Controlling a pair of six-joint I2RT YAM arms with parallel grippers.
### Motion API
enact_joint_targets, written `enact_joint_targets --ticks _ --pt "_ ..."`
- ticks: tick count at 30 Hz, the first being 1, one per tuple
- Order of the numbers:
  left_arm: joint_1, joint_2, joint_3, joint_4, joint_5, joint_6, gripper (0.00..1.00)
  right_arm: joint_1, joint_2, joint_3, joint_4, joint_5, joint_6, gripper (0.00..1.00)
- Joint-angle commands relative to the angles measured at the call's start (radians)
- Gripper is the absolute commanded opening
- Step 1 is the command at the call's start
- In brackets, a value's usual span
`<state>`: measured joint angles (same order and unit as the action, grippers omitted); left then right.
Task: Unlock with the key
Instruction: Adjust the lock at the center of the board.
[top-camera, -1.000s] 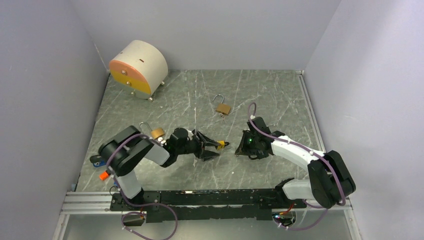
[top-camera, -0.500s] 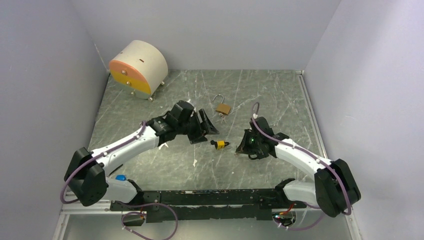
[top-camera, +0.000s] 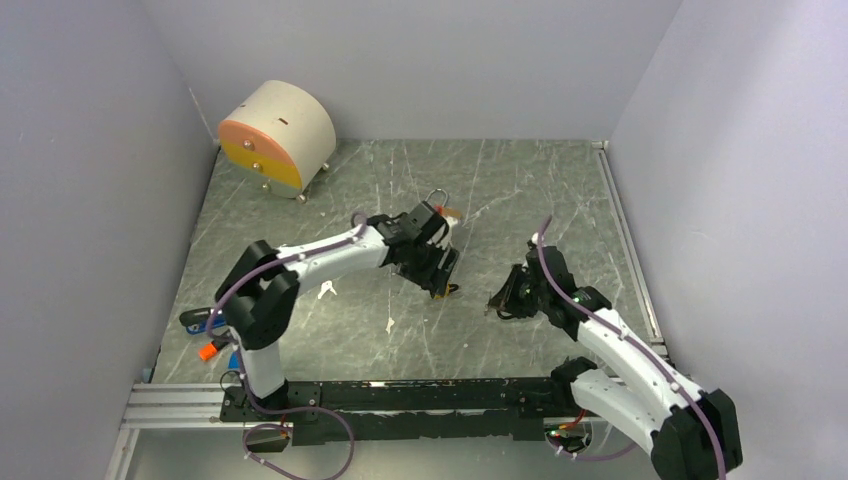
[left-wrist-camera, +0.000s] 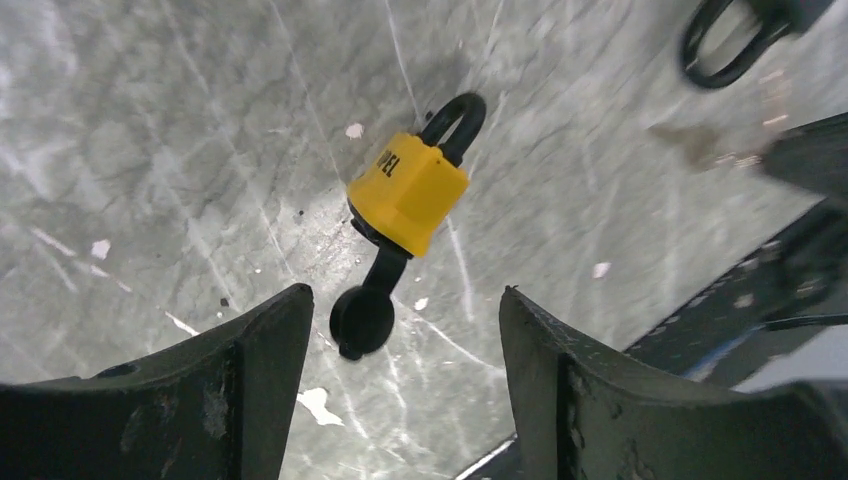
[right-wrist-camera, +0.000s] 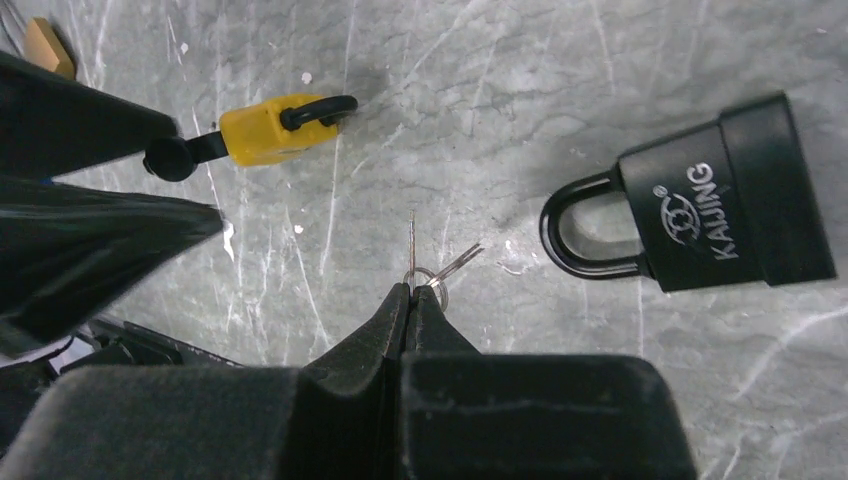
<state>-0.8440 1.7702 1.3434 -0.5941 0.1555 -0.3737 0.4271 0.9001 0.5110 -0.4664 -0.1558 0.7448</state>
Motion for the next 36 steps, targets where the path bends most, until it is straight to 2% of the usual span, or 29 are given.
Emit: enact_joint_targets --ticks 1,8,15,18,24,25,28,32,36 --pt "-0.036 0.061 0.063 -0.008 -0.025 0.154 0.73 -0.029 -0.087 -0.009 -0.079 0.032 0.018 0.00" --pt "-0.042 0.157 0.098 0.031 -0.034 0.182 0.75 -0.051 -0.133 -0.008 -0.122 0.038 0.005 0.00" --pt "-0.058 0.211 0.125 0.020 -0.081 0.207 0.67 -0.065 -0.127 -0.009 -0.124 0.025 -0.018 0.00" --pt "-0.072 0.213 0.121 0.027 -0.132 0.198 0.57 -0.069 -0.125 -0.011 -0.120 0.019 -0.026 0.00" --pt "-0.108 0.198 0.121 0.017 -0.317 0.124 0.24 -0.080 -0.120 -0.014 -0.110 0.008 -0.041 0.00" --pt "-0.112 0.197 0.128 -0.006 -0.370 0.095 0.18 -0.081 -0.119 -0.014 -0.110 0.005 -0.043 0.00" --pt "-0.115 0.204 0.167 -0.113 -0.531 -0.007 0.07 -0.085 -0.118 -0.015 -0.105 0.000 -0.049 0.00" --pt "-0.118 0.229 0.250 -0.347 -0.777 -0.190 0.07 -0.091 -0.119 -0.029 -0.098 -0.012 -0.053 0.00" --pt "-0.118 0.298 0.323 -0.550 -0.874 -0.341 0.14 -0.095 -0.115 -0.046 -0.078 -0.029 -0.051 0.00"
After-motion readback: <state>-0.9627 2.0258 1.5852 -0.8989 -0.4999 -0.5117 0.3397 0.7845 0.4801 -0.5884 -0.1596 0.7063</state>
